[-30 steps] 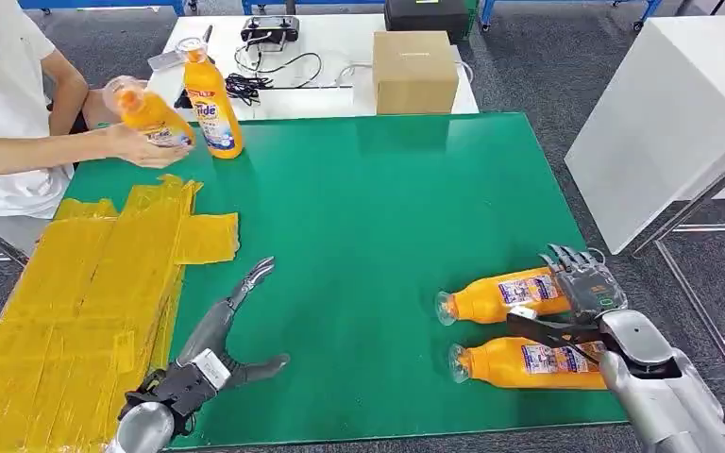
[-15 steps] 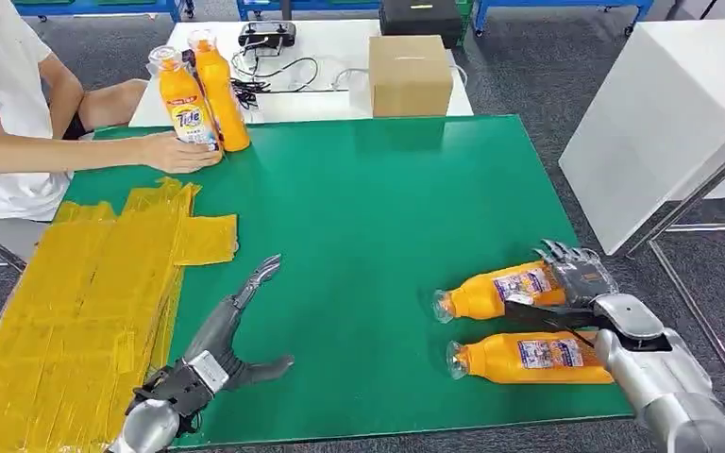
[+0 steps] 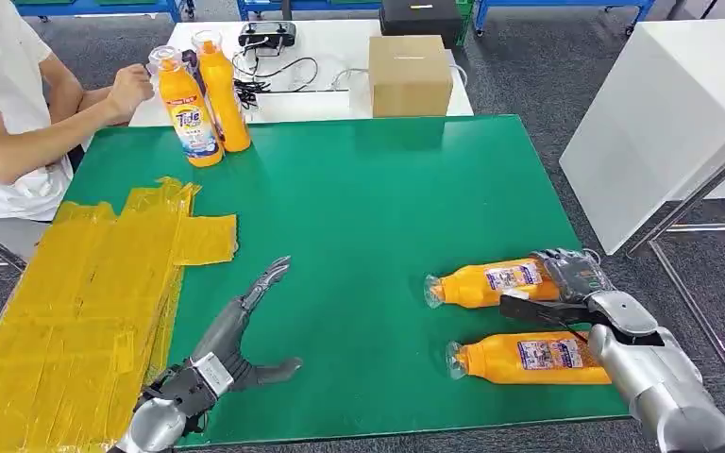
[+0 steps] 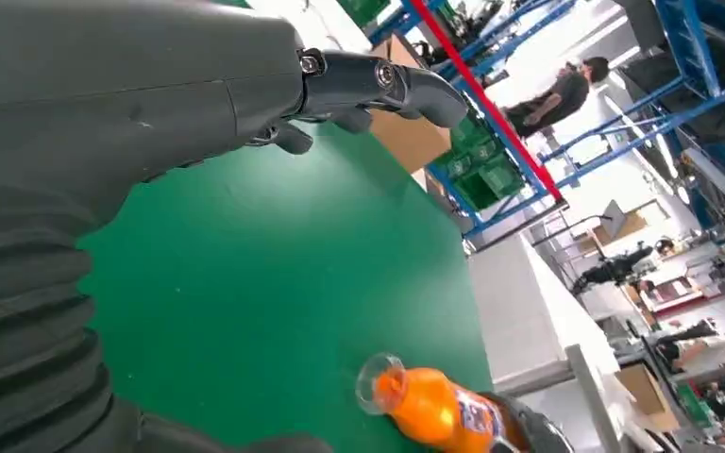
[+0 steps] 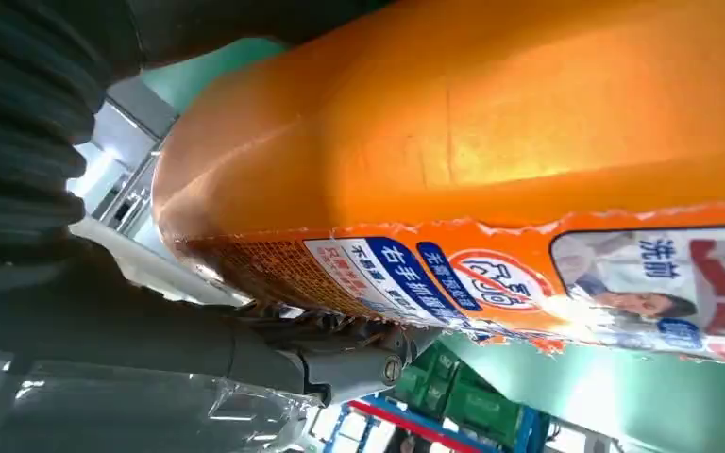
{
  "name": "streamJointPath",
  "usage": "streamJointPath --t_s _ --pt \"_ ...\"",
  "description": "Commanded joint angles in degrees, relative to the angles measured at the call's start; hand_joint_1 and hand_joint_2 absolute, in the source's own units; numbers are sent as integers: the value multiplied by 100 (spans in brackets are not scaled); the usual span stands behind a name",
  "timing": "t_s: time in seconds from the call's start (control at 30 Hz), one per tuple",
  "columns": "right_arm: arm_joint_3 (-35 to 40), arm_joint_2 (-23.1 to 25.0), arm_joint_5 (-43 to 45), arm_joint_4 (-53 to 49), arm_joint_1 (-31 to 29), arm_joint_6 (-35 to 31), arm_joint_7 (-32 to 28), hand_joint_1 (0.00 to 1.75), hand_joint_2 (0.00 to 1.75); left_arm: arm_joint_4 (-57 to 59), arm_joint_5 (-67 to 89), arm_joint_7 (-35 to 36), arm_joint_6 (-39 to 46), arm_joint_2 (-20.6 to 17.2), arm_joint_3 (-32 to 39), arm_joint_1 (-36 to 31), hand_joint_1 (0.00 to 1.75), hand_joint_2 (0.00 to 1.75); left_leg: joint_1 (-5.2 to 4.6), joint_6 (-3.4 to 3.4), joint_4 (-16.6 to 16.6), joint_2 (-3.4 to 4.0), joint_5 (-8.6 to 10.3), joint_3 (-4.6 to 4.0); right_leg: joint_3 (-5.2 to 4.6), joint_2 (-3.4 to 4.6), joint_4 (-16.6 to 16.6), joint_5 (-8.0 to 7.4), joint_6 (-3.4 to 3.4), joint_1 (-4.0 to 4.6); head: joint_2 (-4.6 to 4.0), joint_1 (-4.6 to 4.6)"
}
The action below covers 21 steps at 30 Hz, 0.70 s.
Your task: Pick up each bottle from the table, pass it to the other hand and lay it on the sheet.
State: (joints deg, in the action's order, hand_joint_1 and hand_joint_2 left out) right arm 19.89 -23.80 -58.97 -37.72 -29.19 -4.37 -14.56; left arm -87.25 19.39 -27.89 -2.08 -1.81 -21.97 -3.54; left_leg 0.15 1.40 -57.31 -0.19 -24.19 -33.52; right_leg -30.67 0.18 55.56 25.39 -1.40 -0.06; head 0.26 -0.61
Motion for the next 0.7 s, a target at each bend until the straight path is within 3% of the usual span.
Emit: streamJointPath --t_s 0.03,0.2,0.33,0.5,0.6,0.7 --pt "106 282 48 255 179 -265 35 175 175 250 10 -9 -27 -14 -134 -198 0 175 7 -6 10 -7 2 9 16 -10 -17 -2 0 7 0 0" --pt "-609 781 228 -562 596 -1134 260 175 175 65 28 128 -151 3 -131 -95 0 175 9 -9 15 4 0 9 14 1 -21 -4 1 9 0 0" --pt "-1554 1650 1104 -1898 1077 -1483 137 175 175 32 106 358 -330 15 -316 -182 0 175 9 -10 7 19 -5 1 3 18 -8 -2 4 10 0 -2" --pt "-1671 1745 1231 -2121 1143 -1497 216 175 175 72 111 396 -339 37 -372 -224 0 175 4 -8 3 0 -3 -18 -16 -1 1 3 1 7 0 2" --pt "-1877 2147 1167 -2660 1339 -2107 146 175 175 98 157 565 -366 109 -533 -317 0 175 8 -7 2 -12 1 -30 -21 -12 1 5 3 5 0 0" --pt "-1826 2416 1172 -3183 1539 -2279 217 175 175 98 168 645 -342 144 -640 -385 0 175 9 -10 0 -7 -4 -36 -24 -6 3 8 3 7 0 0"
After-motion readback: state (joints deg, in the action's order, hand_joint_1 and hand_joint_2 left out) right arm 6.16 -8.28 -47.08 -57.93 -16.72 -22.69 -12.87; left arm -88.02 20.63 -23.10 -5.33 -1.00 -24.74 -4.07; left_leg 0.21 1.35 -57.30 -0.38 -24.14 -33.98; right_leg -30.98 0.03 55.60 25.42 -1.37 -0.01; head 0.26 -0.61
